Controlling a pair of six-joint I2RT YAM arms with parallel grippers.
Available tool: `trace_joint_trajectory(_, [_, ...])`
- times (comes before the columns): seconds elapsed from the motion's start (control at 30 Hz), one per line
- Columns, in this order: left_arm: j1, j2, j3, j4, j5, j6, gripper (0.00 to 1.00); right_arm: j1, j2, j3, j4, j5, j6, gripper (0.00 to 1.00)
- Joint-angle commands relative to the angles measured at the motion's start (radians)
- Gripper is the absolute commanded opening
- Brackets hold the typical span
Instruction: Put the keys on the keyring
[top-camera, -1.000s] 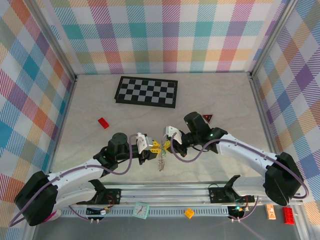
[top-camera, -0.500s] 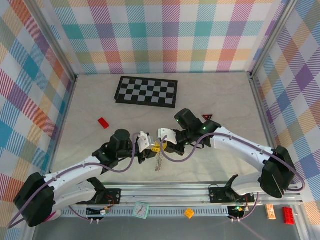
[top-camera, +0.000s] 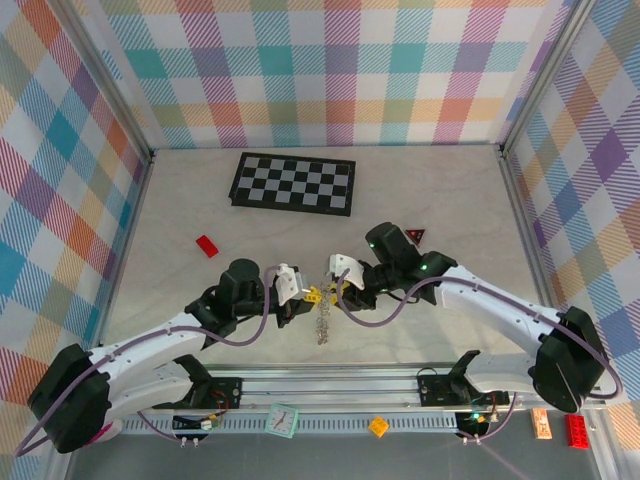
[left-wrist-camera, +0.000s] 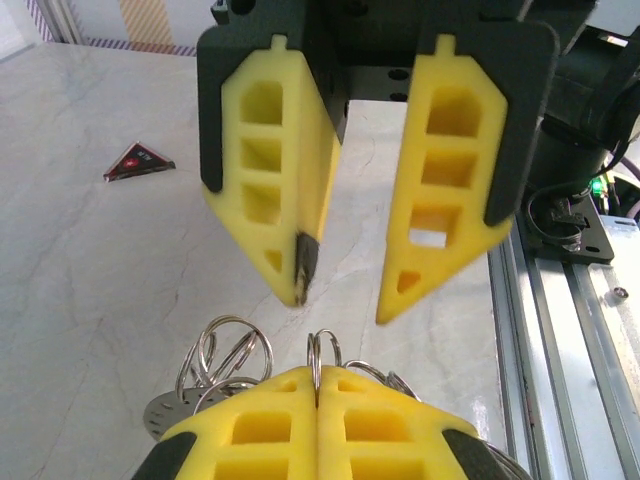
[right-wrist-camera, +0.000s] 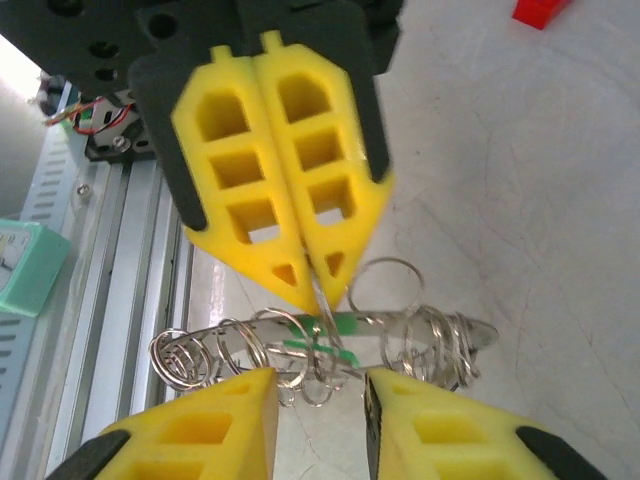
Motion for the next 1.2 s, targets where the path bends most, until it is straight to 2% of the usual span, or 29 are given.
trace_joint_trajectory(0.0, [-0.002, -0.023, -0.036, 0.130, 0.021, -0.036, 0.00, -0.014, -0.021, -0.036, 0.099, -0.064, 0.069, 0.29])
trace_joint_trajectory(0.47, [-0.003, -0.037, -0.082, 0.222, 0.012, -0.077, 0.00, -0.013, 0.027, -0.057, 0.135, -0.135, 0.083, 0.27])
trace_joint_trajectory(0.93, [-0.003, -0.037, -0.087, 0.253, 0.011, -0.083, 0.00, -0.013, 0.037, -0.046, 0.127, -0.141, 0.074, 0.00])
trace_joint_trajectory(1.17, [-0.002, -0.027, -0.097, 0.338, 0.035, -0.121, 0.00, -0.013, 0.079, -0.054, 0.132, -0.151, 0.069, 0.00])
